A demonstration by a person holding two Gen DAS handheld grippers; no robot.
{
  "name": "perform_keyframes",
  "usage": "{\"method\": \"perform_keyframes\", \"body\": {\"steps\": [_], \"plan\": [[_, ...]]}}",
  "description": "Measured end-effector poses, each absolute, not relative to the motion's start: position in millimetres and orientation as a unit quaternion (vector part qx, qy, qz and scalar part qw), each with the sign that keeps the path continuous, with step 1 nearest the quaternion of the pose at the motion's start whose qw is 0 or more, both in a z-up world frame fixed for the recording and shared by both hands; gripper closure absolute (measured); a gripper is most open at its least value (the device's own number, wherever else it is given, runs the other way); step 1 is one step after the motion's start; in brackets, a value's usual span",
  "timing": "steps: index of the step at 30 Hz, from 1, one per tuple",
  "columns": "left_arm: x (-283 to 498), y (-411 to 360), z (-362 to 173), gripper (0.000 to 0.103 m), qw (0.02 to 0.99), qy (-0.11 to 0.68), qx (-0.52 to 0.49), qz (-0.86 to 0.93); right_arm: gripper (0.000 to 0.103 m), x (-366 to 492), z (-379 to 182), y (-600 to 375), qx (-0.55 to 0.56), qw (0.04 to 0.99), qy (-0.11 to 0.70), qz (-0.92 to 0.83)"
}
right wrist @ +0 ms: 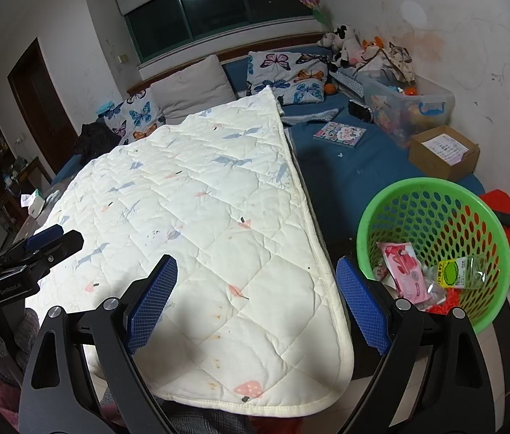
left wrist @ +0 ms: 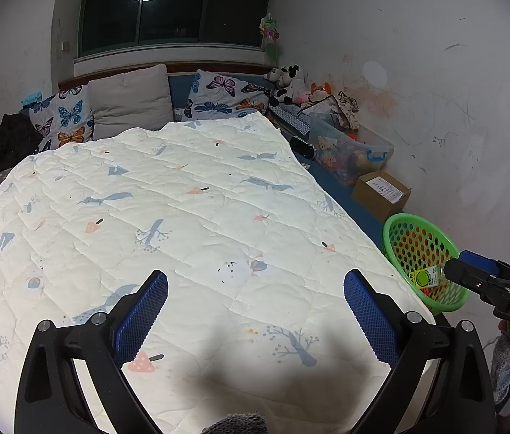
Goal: Collect trash
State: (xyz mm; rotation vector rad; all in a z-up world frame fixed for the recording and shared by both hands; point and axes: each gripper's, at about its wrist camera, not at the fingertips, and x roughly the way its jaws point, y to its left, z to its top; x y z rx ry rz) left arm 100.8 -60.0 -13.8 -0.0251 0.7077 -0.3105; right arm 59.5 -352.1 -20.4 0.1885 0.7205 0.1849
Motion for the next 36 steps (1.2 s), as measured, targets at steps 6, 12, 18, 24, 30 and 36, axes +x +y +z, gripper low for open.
{"method": "perform_keyframes", "body": {"steps": [6, 12, 18, 24, 30, 36], "plan": [[100.5, -60.2, -13.5, 0.008, 0.926, 0.346, -0.012, -0.152, 0.014, 60.2, -22.4, -350.4, 0.091, 0.926, 0.353, 0.092], [100.1, -60.9, -14.4, 0.008, 0.925, 0.346, -0.013, -0.153, 0.014, 60.5, -22.8, -349.8, 0.091, 0.926, 0.354, 0.093], [99.5, -61.7, -15.3, 0.008, 0.925, 0.346, -0.014, -0.155, 0.014, 61.0, -25.4, -348.8, 0.092, 0.926, 0.355, 0.094], [98.5, -59.9, -16.2, 0.008, 0.927, 0.342, -0.012, -0.153, 0.014, 60.6, -26.0, -348.6, 0.093, 0.925, 0.356, 0.096], [97.6, -59.4, -13.9, 0.008, 0.93, 0.338, -0.006, -0.145, 0.014, 60.1, -26.6, -348.2, 0.092, 0.925, 0.355, 0.096], [99.0, -55.9, -14.1, 0.008, 0.929, 0.342, -0.011, -0.142, 0.014, 60.0, -27.5, -347.0, 0.093, 0.925, 0.355, 0.095]]}}
